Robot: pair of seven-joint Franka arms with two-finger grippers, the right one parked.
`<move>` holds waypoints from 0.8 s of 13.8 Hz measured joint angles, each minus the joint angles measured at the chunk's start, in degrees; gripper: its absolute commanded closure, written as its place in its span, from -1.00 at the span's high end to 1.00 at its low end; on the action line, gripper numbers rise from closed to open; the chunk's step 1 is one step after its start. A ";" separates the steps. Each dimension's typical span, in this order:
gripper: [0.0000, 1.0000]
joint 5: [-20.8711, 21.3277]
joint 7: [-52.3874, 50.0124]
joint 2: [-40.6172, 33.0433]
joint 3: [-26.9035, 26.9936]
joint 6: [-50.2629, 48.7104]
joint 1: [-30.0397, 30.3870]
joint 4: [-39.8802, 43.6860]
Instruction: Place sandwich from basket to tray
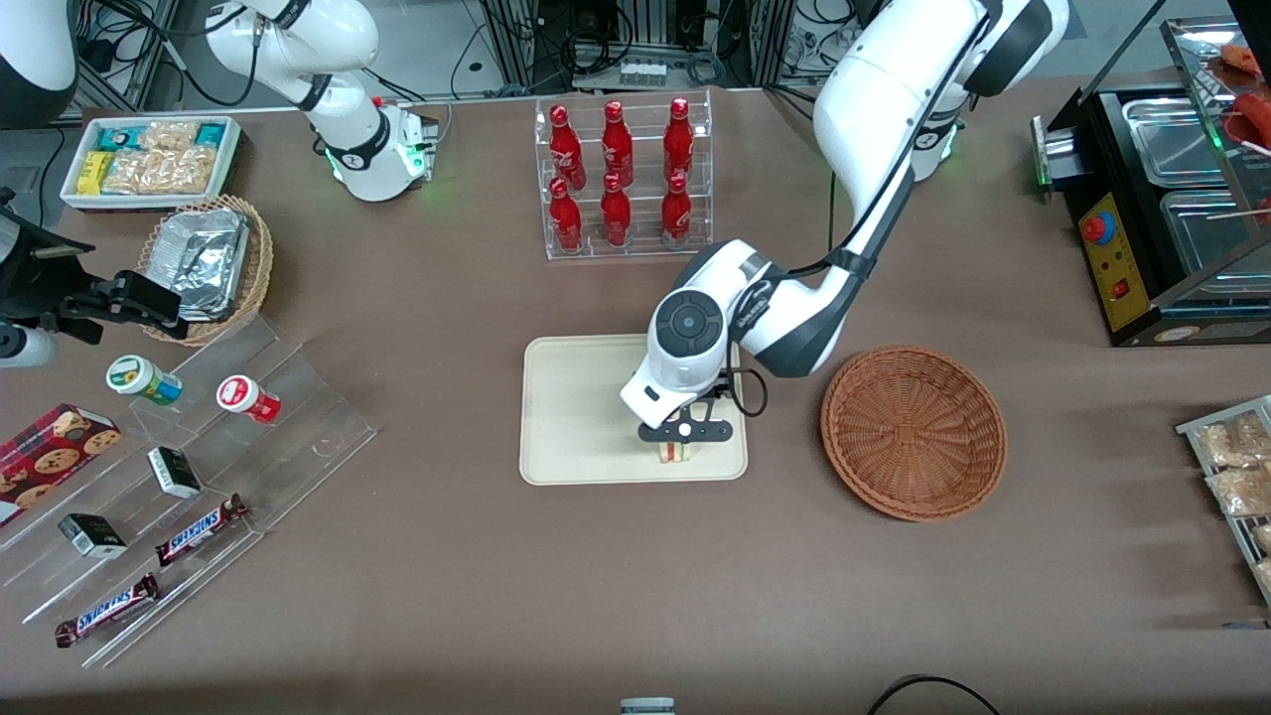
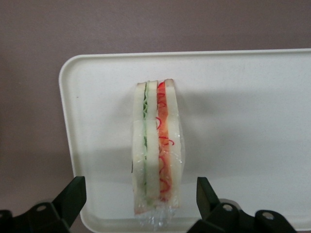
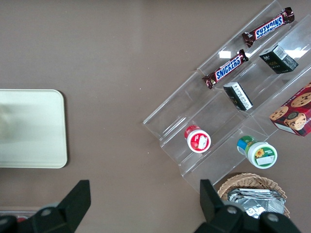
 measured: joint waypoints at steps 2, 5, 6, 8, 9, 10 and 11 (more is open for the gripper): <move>1.00 0.00 -0.28 -1.81 0.05 -0.57 1.07 0.12; 1.00 -0.25 -0.47 -4.82 0.08 -1.44 3.20 0.24; 1.00 -0.29 -0.48 -5.76 0.07 -2.40 3.82 0.25; 1.00 -0.33 -0.48 -7.63 0.14 -4.08 5.65 0.31; 1.00 -0.33 -0.17 -8.71 0.15 -5.13 7.11 0.34; 1.00 -0.33 1.18 -9.89 0.15 -6.42 8.75 0.36; 1.00 -0.38 3.11 -11.00 0.16 -7.82 10.11 0.37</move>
